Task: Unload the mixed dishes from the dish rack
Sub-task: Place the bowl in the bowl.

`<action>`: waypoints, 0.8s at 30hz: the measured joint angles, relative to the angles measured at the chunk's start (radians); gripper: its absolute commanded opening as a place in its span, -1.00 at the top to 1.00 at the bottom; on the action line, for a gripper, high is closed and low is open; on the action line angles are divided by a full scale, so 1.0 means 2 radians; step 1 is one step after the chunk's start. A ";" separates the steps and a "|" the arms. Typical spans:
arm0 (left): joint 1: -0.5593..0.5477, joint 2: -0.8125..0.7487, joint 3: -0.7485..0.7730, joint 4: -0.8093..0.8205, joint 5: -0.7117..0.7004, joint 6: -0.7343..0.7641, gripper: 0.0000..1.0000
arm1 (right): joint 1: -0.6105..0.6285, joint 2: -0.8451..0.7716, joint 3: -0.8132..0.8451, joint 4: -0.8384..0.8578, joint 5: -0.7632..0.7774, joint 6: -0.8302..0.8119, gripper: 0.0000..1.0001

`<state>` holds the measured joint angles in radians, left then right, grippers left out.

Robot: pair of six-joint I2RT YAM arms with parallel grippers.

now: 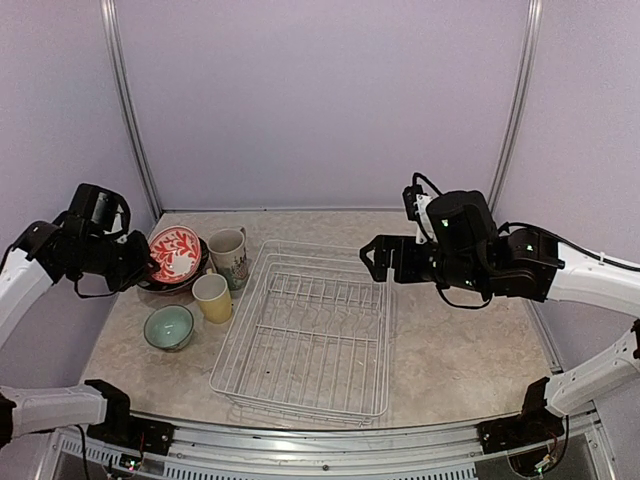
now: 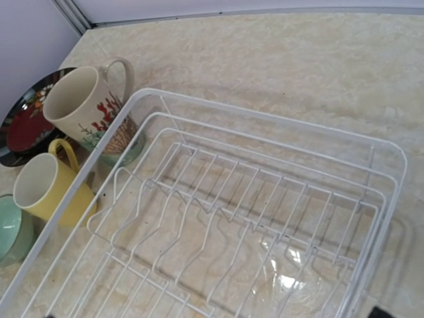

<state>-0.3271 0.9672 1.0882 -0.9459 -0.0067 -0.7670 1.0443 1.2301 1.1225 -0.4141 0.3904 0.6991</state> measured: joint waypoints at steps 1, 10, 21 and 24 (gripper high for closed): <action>0.024 -0.007 -0.015 -0.001 0.006 -0.005 1.00 | -0.001 0.000 0.000 0.000 0.000 0.000 -0.99; 0.172 -0.031 -0.130 -0.006 0.076 -0.054 1.00 | -0.003 0.002 0.000 0.000 0.000 0.000 -0.99; 0.177 0.002 -0.175 0.002 0.103 -0.106 1.00 | -0.003 0.010 0.000 0.001 -0.005 0.000 -0.99; 0.177 0.002 -0.177 0.002 0.101 -0.111 0.97 | -0.003 0.010 0.000 0.001 -0.005 0.000 -1.00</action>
<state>0.0265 0.9718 0.7345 -0.9409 0.1944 -0.9897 1.0374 1.2495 1.1225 -0.4118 0.3801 0.6991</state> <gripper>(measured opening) 0.048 0.997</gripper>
